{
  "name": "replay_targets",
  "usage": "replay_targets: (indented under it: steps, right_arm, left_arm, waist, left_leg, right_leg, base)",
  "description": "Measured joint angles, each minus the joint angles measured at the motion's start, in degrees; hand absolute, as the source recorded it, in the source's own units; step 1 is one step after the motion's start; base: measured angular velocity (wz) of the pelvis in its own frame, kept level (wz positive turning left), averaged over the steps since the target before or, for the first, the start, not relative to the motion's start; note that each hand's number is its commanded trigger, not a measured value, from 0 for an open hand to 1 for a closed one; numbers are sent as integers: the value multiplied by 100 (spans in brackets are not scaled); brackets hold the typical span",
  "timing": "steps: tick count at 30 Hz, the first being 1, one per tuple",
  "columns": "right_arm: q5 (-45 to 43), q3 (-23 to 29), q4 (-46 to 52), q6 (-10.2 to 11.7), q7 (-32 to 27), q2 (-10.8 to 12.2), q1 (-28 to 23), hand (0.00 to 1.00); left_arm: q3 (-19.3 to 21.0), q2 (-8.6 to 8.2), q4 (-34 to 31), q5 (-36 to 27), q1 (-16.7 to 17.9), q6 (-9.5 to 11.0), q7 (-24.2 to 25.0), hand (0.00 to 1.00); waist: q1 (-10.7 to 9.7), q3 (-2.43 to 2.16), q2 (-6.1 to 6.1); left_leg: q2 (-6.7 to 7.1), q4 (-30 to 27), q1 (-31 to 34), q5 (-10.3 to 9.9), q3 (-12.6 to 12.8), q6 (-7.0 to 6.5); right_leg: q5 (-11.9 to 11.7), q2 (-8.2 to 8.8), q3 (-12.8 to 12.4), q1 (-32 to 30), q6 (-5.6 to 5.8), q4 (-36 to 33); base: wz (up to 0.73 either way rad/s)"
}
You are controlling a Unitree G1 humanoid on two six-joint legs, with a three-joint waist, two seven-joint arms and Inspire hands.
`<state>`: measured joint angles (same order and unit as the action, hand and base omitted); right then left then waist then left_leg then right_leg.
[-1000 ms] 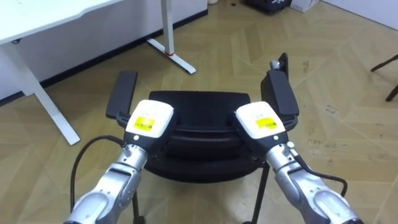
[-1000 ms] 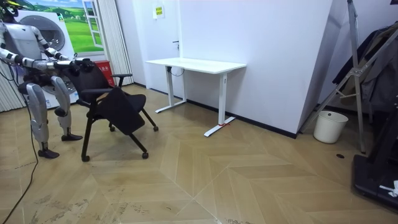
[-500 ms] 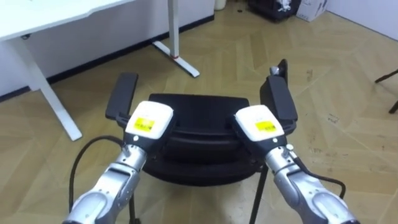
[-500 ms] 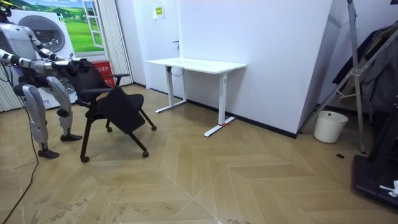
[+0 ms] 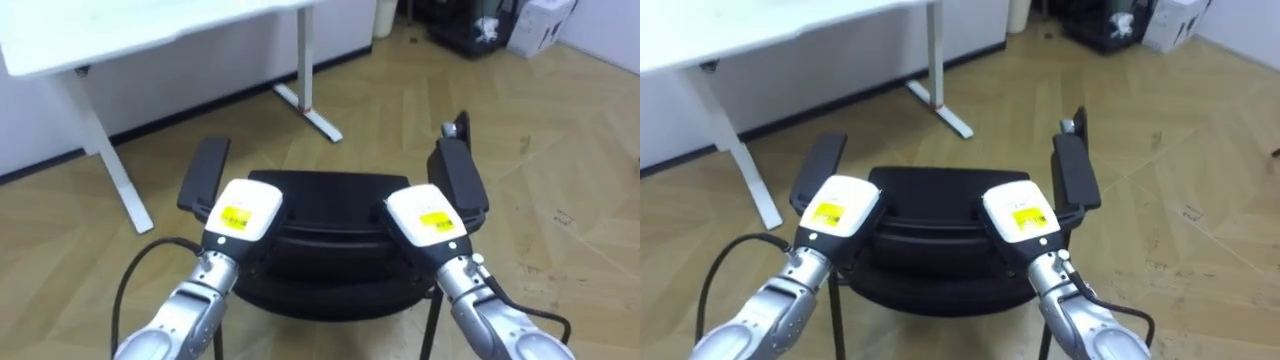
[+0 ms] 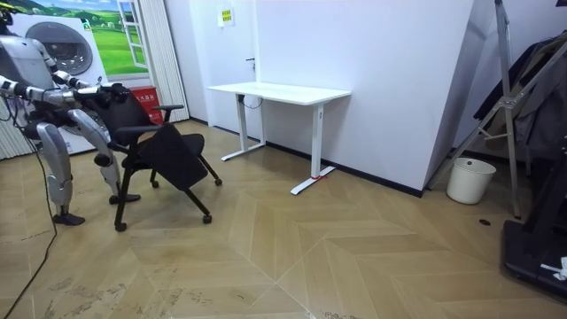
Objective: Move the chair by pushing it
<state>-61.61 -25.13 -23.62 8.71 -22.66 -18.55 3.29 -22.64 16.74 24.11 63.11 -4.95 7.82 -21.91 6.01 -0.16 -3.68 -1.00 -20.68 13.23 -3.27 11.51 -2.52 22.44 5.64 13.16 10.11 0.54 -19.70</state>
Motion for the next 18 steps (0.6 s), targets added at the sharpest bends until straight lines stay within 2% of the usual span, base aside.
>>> replay_targets:
  steps: [2, 3, 4, 5, 6, 7, 8, 10, 11, 12, 13, 15, 16, 17, 18]
  right_arm:
    - [-70, 10, -53, -6, -135, -13, 17, 100]
    - [-75, 11, -69, -8, -175, -18, 32, 100]
    - [-76, 4, -174, -11, -207, -15, 124, 100]
    - [-74, -39, -343, -11, -223, 8, 244, 100]
    - [-71, -51, -484, -11, -225, 46, 280, 100]
    - [-70, -51, -537, -10, -224, 67, 280, 100]
    - [-69, -49, -629, -9, -224, 133, 281, 100]
    - [-65, -47, -699, -14, -235, 214, 296, 100]
    - [-67, -71, -730, -72, -233, 295, 330, 100]
    - [-76, -75, -737, -75, -222, 319, 347, 100]
    - [-79, -83, -737, -75, -221, 353, 349, 100]
    - [-84, -123, -732, -77, -227, 429, 337, 100]
    - [-101, -124, -728, -83, -227, 447, 337, 100]
    - [-120, -122, -709, -85, -228, 464, 334, 100]
    - [-121, -122, -708, -85, -228, 463, 334, 100]
  left_arm:
    - [0, -16, 7, -6, -16, 21, 9, 100]
    - [0, -27, 20, -8, -37, 27, 3, 100]
    - [-1, -59, 120, -35, -121, 39, -12, 100]
    - [-10, -75, 310, -73, -217, 99, -43, 100]
    - [-41, -110, 516, -103, -312, 136, -88, 100]
    - [-57, -129, 603, -104, -354, 153, -114, 100]
    - [-59, -138, 706, -102, -393, 178, -129, 100]
    - [-66, -123, 793, -101, -419, 211, -172, 100]
    - [-65, -57, 794, -103, -419, 215, -225, 100]
    - [-58, -22, 787, -99, -421, 225, -245, 100]
    - [-53, 29, 784, -94, -428, 259, -275, 100]
    - [-50, 163, 783, -106, -419, 343, -333, 100]
    - [-52, 171, 783, -120, -419, 348, -333, 100]
    - [-51, 182, 783, -138, -417, 345, -336, 100]
    - [-51, 186, 785, -138, -418, 342, -339, 100]
  waist:
    - [20, -11, -135]
    - [31, -15, -161]
    - [32, -1, -144]
    - [31, 79, -43]
    - [2, 82, 7]
    - [-13, 81, 34]
    - [-63, 89, 90]
    - [-93, 60, 247]
    - [-67, 85, 294]
    - [-61, 98, 323]
    - [-13, 123, 366]
    - [-4, 123, 393]
    - [-43, 120, 395]
    - [-146, 111, 379]
    - [-185, 110, 364]
  left_leg:
    - [279, -129, -98, -175, 96, -186]
    - [307, -207, -103, -266, 110, -215]
    - [376, -361, -143, -422, 69, -275]
    - [377, -502, -216, -544, 43, -316]
    - [374, -585, -335, -661, -10, -358]
    - [379, -592, -404, -702, -49, -373]
    - [376, -593, -506, -788, -152, -391]
    - [397, -545, -624, -858, -420, -443]
    - [387, -461, -685, -864, -578, -454]
    - [375, -417, -716, -864, -652, -454]
    - [372, -324, -786, -864, -840, -453]
    - [375, -192, -895, -870, -1118, -441]
    - [387, -192, -896, -878, -1207, -428]
    - [401, -194, -908, -910, -1320, -398]
    - [412, -194, -941, -940, -1381, -380]
  right_leg:
    - [266, 366, -9, -39, 166, -438]
    - [328, 451, 3, -87, 229, -659]
    - [315, 636, 178, -318, 283, -1392]
    - [38, 843, 250, -611, 268, -2350]
    - [-423, 966, 245, -875, 241, -3051]
    - [-670, 1018, 248, -952, 210, -3288]
    - [-1182, 1027, 199, -1099, 144, -3646]
    - [-1624, 950, 76, -1317, 164, -3935]
    - [-1380, 853, 33, -1528, 182, -4011]
    - [-1253, 774, 35, -1655, 180, -3984]
    - [-1051, 612, 80, -1882, 174, -3740]
    - [-952, 312, 103, -2271, 186, -2594]
    - [-964, 243, 100, -2329, 186, -2204]
    - [-1042, 172, 102, -2417, 161, -1388]
    - [-1108, 138, 77, -2415, 154, -958]
  base:
    - [-18]
    - [-15]
    - [-22]
    - [-13]
    - [0]
    - [21]
    - [20]
    - [3]
    - [-17]
    - [-19]
    - [-7]
    - [13]
    - [51]
    - [56]
    - [66]
